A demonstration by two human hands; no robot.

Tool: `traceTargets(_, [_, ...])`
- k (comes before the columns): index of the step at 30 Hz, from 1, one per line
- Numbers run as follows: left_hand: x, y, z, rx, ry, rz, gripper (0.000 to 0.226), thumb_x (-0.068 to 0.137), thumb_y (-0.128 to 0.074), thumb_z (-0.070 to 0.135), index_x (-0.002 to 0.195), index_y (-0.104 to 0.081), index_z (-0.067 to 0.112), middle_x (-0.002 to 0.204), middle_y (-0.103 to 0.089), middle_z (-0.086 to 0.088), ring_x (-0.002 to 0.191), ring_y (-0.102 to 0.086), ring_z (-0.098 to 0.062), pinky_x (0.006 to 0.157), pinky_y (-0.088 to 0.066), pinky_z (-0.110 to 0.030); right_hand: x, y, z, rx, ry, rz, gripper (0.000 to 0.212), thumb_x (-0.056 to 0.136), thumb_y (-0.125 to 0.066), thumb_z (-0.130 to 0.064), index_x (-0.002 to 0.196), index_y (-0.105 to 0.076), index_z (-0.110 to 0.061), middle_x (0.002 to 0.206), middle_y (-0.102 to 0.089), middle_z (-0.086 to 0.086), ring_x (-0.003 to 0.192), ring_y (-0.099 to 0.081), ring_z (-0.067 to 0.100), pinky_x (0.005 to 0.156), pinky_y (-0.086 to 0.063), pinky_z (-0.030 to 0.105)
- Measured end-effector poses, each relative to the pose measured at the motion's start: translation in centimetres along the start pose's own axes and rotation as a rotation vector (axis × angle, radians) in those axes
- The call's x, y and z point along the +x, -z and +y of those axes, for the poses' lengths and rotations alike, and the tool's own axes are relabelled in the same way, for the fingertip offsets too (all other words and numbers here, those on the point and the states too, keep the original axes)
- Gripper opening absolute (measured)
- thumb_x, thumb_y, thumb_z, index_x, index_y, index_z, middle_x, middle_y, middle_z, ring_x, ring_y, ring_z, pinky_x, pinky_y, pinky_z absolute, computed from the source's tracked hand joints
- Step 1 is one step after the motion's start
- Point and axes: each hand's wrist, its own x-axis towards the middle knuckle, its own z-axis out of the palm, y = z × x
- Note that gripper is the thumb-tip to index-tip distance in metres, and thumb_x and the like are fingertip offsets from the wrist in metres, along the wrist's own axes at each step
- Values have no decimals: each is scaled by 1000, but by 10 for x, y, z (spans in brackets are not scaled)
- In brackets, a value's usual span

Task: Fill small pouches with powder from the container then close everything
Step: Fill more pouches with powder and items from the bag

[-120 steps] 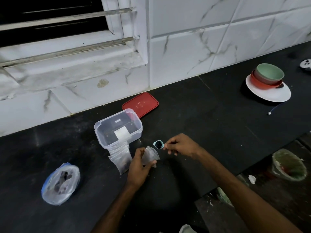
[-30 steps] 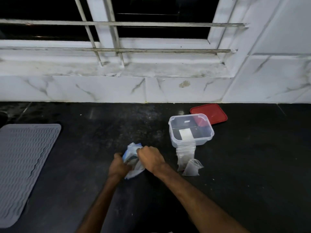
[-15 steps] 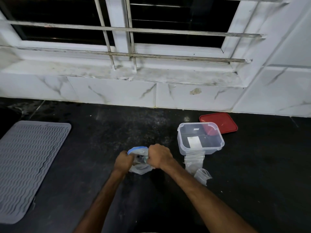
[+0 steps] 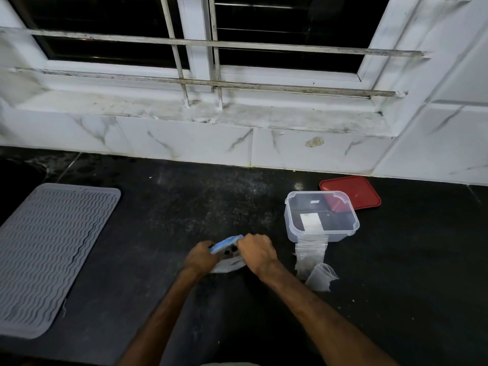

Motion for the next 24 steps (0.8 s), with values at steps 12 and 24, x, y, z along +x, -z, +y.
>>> traceTargets(12, [8,-9,17,-615,269,-2,27,85,-51,4,102,-66,-10,90,-65,-22,78,-61,-31,65,-48,-33,17,-14,12,291,-145,21,25,96,-53,-24,114,-69,-16,108,-70,8,99,-67,27,87,-54,39])
traceTargets(24, [8,0,11,-499,64,-38,27,82,-67,3,108,-57,4,97,-64,-10,85,-62,-21,73,-51,-32,13,-31,24,647,-237,-1,24,91,-58,-32,100,-76,-19,98,-74,3,91,-68,22,83,-55,36])
